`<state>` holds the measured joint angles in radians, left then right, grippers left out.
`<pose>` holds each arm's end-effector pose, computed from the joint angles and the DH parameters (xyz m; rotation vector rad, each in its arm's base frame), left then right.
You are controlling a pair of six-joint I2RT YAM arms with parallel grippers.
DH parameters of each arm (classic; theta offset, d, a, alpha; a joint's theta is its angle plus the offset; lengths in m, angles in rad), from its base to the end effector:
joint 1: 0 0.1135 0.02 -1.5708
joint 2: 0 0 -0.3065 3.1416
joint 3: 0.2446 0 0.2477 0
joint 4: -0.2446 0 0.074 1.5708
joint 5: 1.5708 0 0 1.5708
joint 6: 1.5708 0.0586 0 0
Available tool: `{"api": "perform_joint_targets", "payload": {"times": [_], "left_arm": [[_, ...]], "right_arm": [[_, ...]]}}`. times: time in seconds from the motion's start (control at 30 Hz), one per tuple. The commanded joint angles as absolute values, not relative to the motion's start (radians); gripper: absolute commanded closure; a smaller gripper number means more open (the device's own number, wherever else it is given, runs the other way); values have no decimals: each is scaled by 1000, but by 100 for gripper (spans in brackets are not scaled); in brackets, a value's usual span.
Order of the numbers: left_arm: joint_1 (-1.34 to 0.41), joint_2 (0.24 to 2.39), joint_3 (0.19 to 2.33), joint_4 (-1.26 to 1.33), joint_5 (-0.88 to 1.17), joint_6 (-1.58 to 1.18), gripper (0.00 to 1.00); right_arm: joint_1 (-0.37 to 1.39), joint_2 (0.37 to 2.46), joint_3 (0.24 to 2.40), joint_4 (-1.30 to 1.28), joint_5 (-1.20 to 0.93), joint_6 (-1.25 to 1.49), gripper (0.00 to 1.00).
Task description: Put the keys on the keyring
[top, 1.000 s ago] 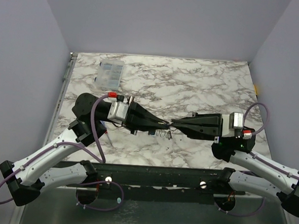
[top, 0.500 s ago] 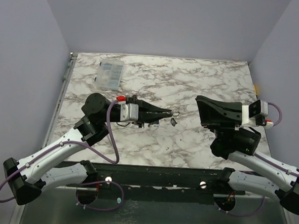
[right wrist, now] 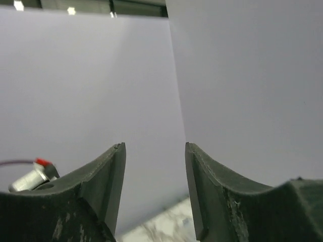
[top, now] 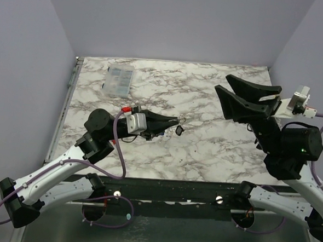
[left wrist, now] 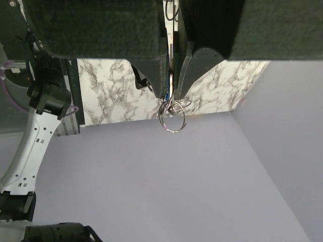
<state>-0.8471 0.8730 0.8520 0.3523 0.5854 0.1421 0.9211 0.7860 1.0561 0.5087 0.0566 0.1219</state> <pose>0.0954 -0.1569 0.4432 1.0594 0.8507 -0.9596 0.0712 0.0882 0.5454 -0.2697 0.7822 0.9634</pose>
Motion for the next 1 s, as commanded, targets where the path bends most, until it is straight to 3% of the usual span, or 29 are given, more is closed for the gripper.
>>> {"api": "perform_joint_targets", "payload": {"times": [0.0,0.13,0.2,0.3,0.63,0.97], "left_arm": [[-844,841,873,315,494,35,100],[-844,860,870,311,441,-120,100],[-844,870,870,312,410,-185,100],[-845,879,874,314,367,-261,100],[-844,870,864,344,355,-371,100],[-845,867,847,375,376,-376,100]], "right_arm": [[919,807,1174,-148,-8,-18,37],[919,824,1195,-284,-156,-4,25],[919,849,1207,-329,-184,26,11],[920,878,1205,-328,-211,55,2],[919,914,1157,-210,-251,56,0],[919,897,1085,-41,-162,29,8]]}}
